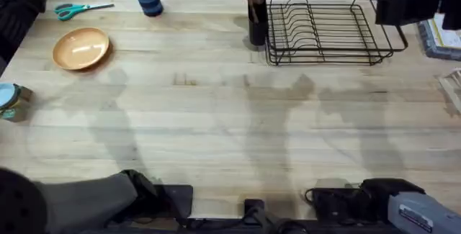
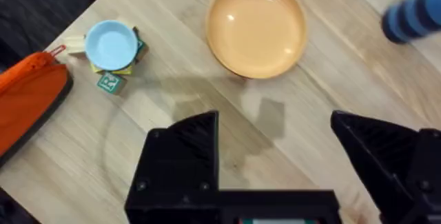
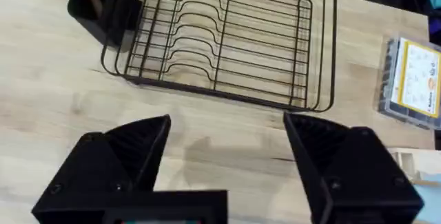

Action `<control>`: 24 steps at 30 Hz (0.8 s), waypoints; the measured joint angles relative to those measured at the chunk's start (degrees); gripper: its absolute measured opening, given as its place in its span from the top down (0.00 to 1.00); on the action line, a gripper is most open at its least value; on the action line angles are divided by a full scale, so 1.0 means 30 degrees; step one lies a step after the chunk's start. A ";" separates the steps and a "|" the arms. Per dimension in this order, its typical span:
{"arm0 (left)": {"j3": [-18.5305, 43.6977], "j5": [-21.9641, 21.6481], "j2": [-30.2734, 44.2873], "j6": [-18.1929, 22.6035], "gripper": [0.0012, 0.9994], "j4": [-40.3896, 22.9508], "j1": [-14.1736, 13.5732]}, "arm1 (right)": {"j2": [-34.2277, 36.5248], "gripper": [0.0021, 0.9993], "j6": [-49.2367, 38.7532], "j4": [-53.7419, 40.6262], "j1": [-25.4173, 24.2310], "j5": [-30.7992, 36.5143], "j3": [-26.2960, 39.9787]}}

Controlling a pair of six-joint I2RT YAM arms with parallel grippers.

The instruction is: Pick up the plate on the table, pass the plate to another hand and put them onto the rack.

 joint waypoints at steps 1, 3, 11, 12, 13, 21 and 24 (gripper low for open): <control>0.0000 0.0002 0.0272 -0.0187 0.01 0.0176 0.0238 | 0.0037 0.01 -0.0003 0.0009 0.0000 0.0000 0.0000; 0.0000 -0.0003 0.0831 -0.0581 0.01 0.0578 0.0660 | 0.0213 0.01 -0.0010 0.0007 0.0000 0.0000 0.0005; 0.0000 0.0004 0.3203 -0.1339 0.01 0.2416 0.1457 | 0.1103 0.01 -0.0113 0.0015 0.0000 0.0000 0.0000; 0.0000 0.0004 0.3542 -0.1386 0.01 0.2716 0.1506 | 0.1168 0.01 -0.0134 0.0015 0.0000 0.0000 0.0000; 0.0000 0.0004 0.3820 -0.1408 0.01 0.2950 0.1544 | 0.1236 0.01 -0.0134 0.0015 0.0000 0.0000 0.0000; 0.0000 0.0004 0.6120 -0.1466 0.01 0.5542 0.1637 | 0.1838 0.01 -0.0140 0.0016 0.0000 0.0000 0.0000; 0.0000 0.0007 0.7986 -0.1466 0.01 0.6513 0.1680 | 0.1838 0.01 -0.0141 0.0015 0.0000 0.0000 0.0000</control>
